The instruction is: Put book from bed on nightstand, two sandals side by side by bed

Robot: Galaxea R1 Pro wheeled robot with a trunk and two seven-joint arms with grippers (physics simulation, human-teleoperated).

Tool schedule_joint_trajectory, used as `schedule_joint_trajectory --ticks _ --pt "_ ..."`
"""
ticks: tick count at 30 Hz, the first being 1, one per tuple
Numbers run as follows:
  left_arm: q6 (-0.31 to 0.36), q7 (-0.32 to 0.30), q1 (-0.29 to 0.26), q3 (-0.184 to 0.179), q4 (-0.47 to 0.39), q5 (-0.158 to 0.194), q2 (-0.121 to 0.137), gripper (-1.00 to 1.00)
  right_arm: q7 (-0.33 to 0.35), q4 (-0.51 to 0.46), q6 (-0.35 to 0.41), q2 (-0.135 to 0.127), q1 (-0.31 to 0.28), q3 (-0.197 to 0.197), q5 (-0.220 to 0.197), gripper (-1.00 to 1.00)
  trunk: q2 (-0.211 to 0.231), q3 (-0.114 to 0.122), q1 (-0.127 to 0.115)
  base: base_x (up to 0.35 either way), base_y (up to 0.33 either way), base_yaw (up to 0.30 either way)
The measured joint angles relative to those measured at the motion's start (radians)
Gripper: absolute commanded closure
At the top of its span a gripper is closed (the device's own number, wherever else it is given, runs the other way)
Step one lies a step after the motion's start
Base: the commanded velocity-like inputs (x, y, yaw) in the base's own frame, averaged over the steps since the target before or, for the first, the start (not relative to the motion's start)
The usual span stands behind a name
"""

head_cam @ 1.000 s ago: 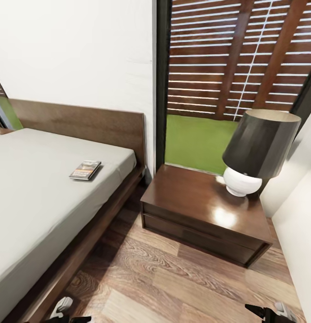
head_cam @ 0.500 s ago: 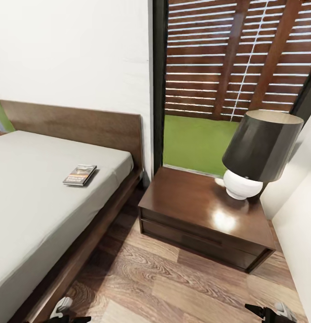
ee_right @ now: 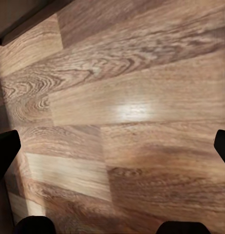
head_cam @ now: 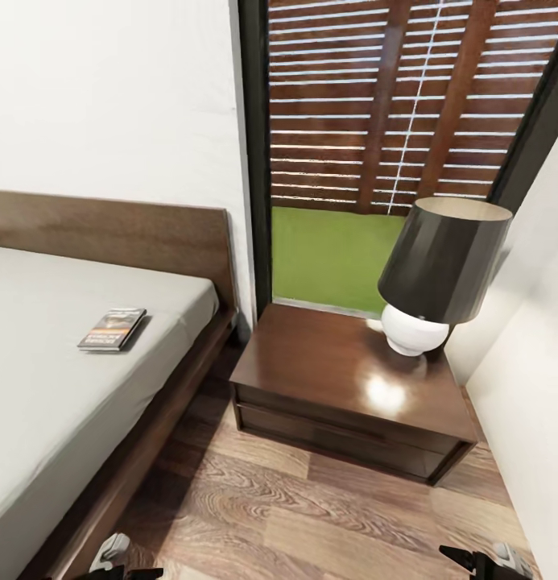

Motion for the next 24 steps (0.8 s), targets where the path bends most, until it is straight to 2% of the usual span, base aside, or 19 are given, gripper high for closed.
schedule_joint_trajectory --ticks 8,24 --pt "0.0 0.001 0.0 0.0 0.0 0.0 0.001 -1.0 -0.001 0.0 0.0 0.0 0.0 0.0 0.0 -1.0 0.0 0.0 0.0 0.08 0.003 -0.08" --pt "0.001 0.002 0.0 0.0 0.0 0.0 0.001 -1.0 -0.001 0.0 0.0 0.0 0.0 -0.001 0.001 -1.0 0.0 0.0 0.0 0.045 0.0 -0.008"
